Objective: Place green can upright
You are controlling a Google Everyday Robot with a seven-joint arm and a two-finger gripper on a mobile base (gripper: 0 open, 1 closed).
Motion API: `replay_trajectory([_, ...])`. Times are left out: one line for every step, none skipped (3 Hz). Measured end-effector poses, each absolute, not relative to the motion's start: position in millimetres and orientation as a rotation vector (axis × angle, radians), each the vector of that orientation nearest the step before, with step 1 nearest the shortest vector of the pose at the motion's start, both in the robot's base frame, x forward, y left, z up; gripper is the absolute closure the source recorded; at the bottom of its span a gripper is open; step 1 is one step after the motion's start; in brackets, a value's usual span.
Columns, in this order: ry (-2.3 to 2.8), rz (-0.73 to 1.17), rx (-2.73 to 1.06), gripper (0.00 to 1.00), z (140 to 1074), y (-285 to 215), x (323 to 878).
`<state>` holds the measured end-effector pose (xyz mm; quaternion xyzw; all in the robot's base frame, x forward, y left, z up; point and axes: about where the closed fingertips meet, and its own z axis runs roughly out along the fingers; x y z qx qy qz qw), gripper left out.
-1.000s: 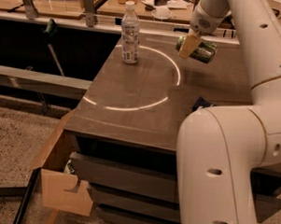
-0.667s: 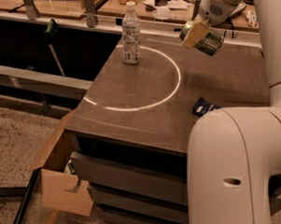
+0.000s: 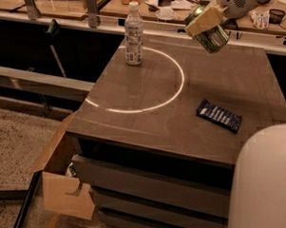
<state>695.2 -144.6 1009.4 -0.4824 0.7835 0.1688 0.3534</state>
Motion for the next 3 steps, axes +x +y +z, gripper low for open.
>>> replay_trajectory([1.983,0.507,-1.193,1.00,1008,-140,680])
replay_trajectory([1.883,0.598,-1.192,1.00,998,-122,669])
replay_trajectory([1.701,0.758,-1.231,1.00,990,-92,665])
